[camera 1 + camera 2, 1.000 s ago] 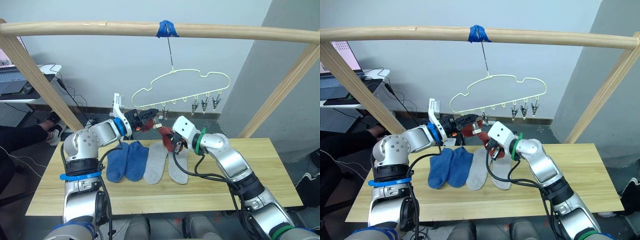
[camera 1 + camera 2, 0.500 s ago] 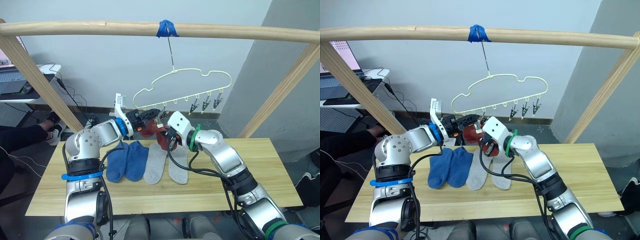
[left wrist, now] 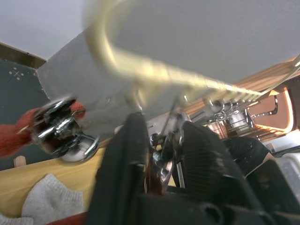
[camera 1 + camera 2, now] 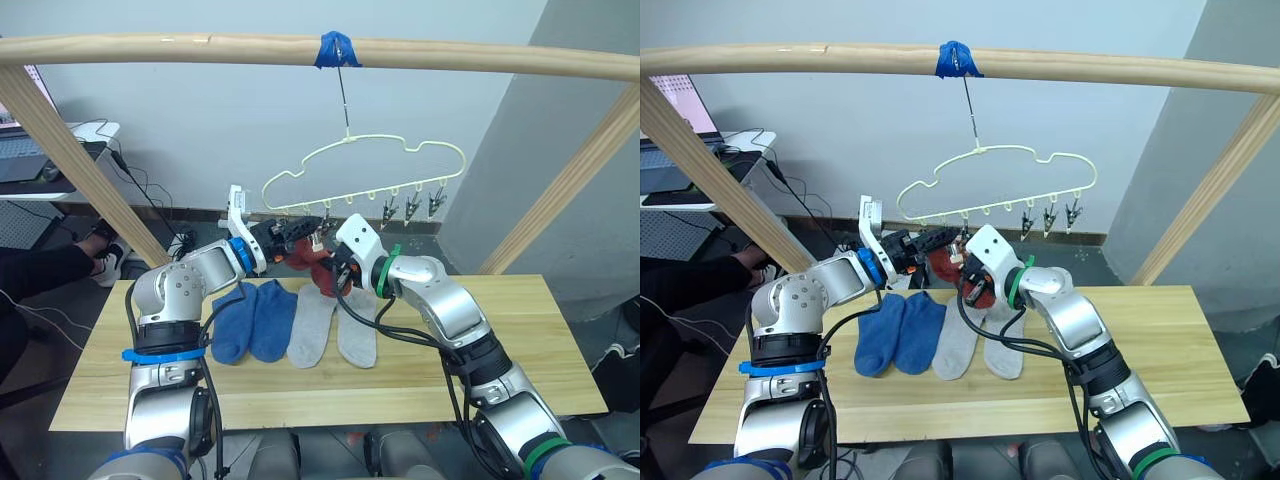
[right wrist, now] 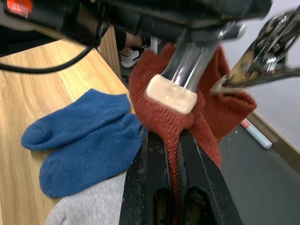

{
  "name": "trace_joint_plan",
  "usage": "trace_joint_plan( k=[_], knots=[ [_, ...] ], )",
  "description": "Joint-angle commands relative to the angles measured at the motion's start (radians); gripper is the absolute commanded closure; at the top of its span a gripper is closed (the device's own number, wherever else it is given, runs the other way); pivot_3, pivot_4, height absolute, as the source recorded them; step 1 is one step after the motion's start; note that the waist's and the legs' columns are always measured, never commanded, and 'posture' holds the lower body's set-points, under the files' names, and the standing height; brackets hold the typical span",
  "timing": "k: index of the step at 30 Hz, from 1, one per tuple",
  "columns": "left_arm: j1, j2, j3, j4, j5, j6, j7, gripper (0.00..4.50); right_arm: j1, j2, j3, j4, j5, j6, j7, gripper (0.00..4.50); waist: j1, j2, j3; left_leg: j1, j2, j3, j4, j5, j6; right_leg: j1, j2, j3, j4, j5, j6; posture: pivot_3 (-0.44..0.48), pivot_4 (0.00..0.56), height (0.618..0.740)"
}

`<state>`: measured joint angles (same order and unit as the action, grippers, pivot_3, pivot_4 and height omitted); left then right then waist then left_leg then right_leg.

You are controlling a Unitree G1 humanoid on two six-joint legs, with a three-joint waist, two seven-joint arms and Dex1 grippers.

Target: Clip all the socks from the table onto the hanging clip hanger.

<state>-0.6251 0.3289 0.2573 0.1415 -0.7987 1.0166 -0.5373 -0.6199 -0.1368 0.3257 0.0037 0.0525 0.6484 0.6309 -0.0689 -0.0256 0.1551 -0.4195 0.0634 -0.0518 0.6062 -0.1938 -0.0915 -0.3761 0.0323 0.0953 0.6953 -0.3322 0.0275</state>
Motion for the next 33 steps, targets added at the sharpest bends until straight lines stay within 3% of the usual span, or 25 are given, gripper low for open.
trace_joint_plan(
  k=[1, 4, 7, 10, 11, 13, 18, 24, 29, 33],
  knots=[
    [0.0, 0.02, 0.012, -0.039, -0.011, -0.004, -0.009, 1.68, -0.026, 0.009, -0.019, -0.02, 0.02, -0.013, -0.004, 4.5, 0.002, 0.0, 0.0, 0.0, 0.0, 0.0, 0.0, 0.0, 0.0, 0.0, 0.0, 0.0, 0.0, 0.0, 0.0, 0.012, 0.134, 0.74],
    [0.011, 0.035, 0.026, -0.068, -0.02, -0.003, -0.006, 0.84, -0.025, 0.021, -0.022, -0.01, 0.032, -0.013, -0.009, 4.5, 0.004, 0.0, 0.0, 0.0, 0.0, 0.0, 0.0, 0.0, 0.0, 0.0, 0.0, 0.0, 0.0, 0.0, 0.0, 0.014, 0.132, 0.74],
    [0.051, 0.07, 0.018, -0.138, -0.031, 0.019, -0.017, 0.0, -0.019, 0.034, -0.035, 0.001, 0.053, 0.0, -0.007, 3.75, 0.005, 0.0, 0.0, 0.0, 0.0, 0.0, 0.0, 0.0, 0.0, 0.0, 0.0, 0.0, 0.001, 0.0, 0.0, 0.014, 0.132, 0.74],
    [0.1, 0.109, -0.003, -0.206, -0.027, 0.028, -0.03, 0.0, -0.005, 0.036, -0.046, 0.009, 0.07, 0.01, -0.006, 2.75, 0.01, 0.0, 0.0, 0.0, 0.0, 0.0, 0.0, 0.0, 0.0, 0.0, 0.0, 0.0, 0.001, 0.0, 0.0, 0.019, 0.129, 0.74],
    [0.111, 0.117, -0.011, -0.22, -0.023, 0.026, -0.033, 0.0, 0.001, 0.034, -0.048, 0.008, 0.075, 0.013, -0.005, 2.15, 0.012, 0.0, 0.0, 0.0, 0.0, 0.0, 0.0, 0.0, 0.0, 0.0, 0.0, 0.0, 0.001, 0.0, 0.0, 0.025, 0.126, 0.74],
    [0.134, 0.13, -0.026, -0.24, -0.011, 0.018, -0.04, 0.0, 0.026, 0.019, -0.05, -0.003, 0.075, 0.012, 0.0, 1.76, 0.016, 0.0, 0.0, 0.0, 0.0, 0.0, 0.0, 0.0, 0.0, 0.0, 0.0, 0.0, 0.001, 0.0, 0.0, 0.029, 0.126, 0.74],
    [0.167, 0.143, -0.072, -0.269, 0.047, -0.057, -0.048, 0.0, 0.109, -0.052, -0.059, -0.054, 0.069, 0.006, 0.01, 0.08, 0.031, 0.0, 0.0, 0.0, -0.001, 0.0, 0.001, 0.0, 0.0, 0.001, 0.0, 0.0, 0.0, 0.0, 0.001, 0.035, 0.123, 0.74],
    [0.225, 0.15, -0.202, -0.311, 0.262, -0.363, -0.093, 0.0, 0.23, -0.137, -0.157, -0.19, 0.134, -0.028, 0.019, 0.02, 0.039, 0.0, 0.001, 0.0, 0.0, 0.001, 0.0, 0.0, 0.0, 0.0, 0.0, 0.0, 0.0, 0.0, 0.0, 0.029, 0.118, 0.74],
    [0.267, 0.085, -0.259, -0.298, 0.392, -0.621, -0.085, 0.0, 0.357, -0.198, -0.29, -0.355, 0.27, -0.052, 0.086, 0.02, 0.039, 0.0, 0.001, 0.0, 0.0, 0.001, 0.0, 0.0, 0.0, 0.0, 0.0, 0.001, -0.001, 0.0, 0.0, -0.001, 0.111, 0.74],
    [0.278, 0.019, -0.245, -0.251, 0.421, -0.751, -0.073, 0.86, 0.398, -0.249, -0.377, -0.458, 0.373, -0.028, 0.102, 0.0, 0.037, 0.0, 0.0, 0.0, -0.001, 0.001, 0.002, 0.0, 0.0, 0.001, 0.0, 0.001, -0.001, -0.001, 0.002, -0.021, 0.109, 0.74]
  ],
)
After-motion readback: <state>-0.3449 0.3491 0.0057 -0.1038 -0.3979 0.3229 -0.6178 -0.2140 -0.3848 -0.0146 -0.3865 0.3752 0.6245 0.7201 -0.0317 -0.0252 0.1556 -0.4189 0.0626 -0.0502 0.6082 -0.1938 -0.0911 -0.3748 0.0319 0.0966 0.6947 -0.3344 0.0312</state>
